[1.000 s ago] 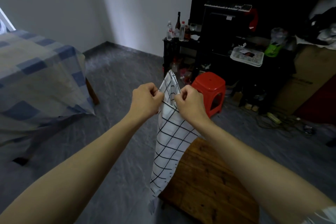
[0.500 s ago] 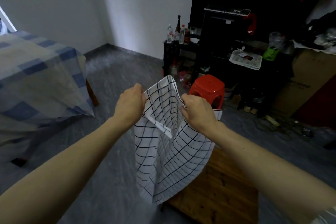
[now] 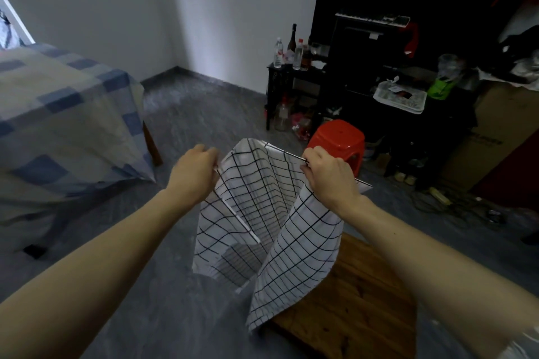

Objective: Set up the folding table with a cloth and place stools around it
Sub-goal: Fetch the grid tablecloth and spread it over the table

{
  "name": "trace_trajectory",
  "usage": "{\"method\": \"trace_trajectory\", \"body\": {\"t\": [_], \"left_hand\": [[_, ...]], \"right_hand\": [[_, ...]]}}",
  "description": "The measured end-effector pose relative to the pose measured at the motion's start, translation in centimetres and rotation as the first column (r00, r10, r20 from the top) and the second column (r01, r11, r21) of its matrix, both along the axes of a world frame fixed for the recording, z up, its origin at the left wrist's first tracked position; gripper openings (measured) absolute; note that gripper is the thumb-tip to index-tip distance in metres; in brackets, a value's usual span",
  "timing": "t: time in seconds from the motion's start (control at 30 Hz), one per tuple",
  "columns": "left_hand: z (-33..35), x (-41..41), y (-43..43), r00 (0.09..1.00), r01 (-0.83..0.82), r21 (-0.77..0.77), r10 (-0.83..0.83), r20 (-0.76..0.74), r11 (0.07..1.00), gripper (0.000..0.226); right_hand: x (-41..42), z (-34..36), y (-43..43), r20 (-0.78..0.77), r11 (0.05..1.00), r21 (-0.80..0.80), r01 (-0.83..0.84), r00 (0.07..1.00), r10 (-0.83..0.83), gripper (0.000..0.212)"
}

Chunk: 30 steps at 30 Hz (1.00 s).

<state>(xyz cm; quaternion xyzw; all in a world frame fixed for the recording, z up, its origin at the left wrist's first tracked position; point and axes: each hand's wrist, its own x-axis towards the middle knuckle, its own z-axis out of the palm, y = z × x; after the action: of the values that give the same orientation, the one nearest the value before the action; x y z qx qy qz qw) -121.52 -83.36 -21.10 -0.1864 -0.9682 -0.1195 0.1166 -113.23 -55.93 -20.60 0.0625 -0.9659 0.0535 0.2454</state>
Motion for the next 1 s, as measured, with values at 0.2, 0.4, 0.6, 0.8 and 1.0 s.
{"method": "trace_trajectory", "body": {"t": [0.2,0.4,0.6,0.8,1.0], "left_hand": [[-0.5,-2.8,-1.3,0.991,0.07,0.001,-0.069,-0.11,0.998,0.012],[-0.9,-6.3,0.4,0.98,0.058,-0.058,-0.068,-0.189,0.997,0.016],[0.2,-10.5,3.5,0.967,0.116,-0.181,-0.152,-0.202,0.977,0.022],[0.5,-16.8,3.8,0.973,0.087,-0.208,-0.128,-0.194,0.974,0.021],[-0.5,-25.8,4.5,0.98,0.121,-0.164,-0.144,-0.139,0.979,0.016]], "right_hand": [[-2.2,-1.6,1.9,0.103,0.996,-0.092,-0.02,0.994,0.029,0.028],[-7.2,-3.2,5.0,0.119,0.99,-0.097,-0.106,0.986,0.117,0.01],[-12.2,-3.4,7.3,0.111,0.993,-0.093,-0.068,0.991,0.078,0.008],[-19.4,-2.4,8.5,0.11,0.998,-0.054,-0.021,0.994,0.027,0.012],[-28.5,-2.9,8.2,0.085,0.998,-0.012,0.057,0.995,-0.056,0.013]]}}
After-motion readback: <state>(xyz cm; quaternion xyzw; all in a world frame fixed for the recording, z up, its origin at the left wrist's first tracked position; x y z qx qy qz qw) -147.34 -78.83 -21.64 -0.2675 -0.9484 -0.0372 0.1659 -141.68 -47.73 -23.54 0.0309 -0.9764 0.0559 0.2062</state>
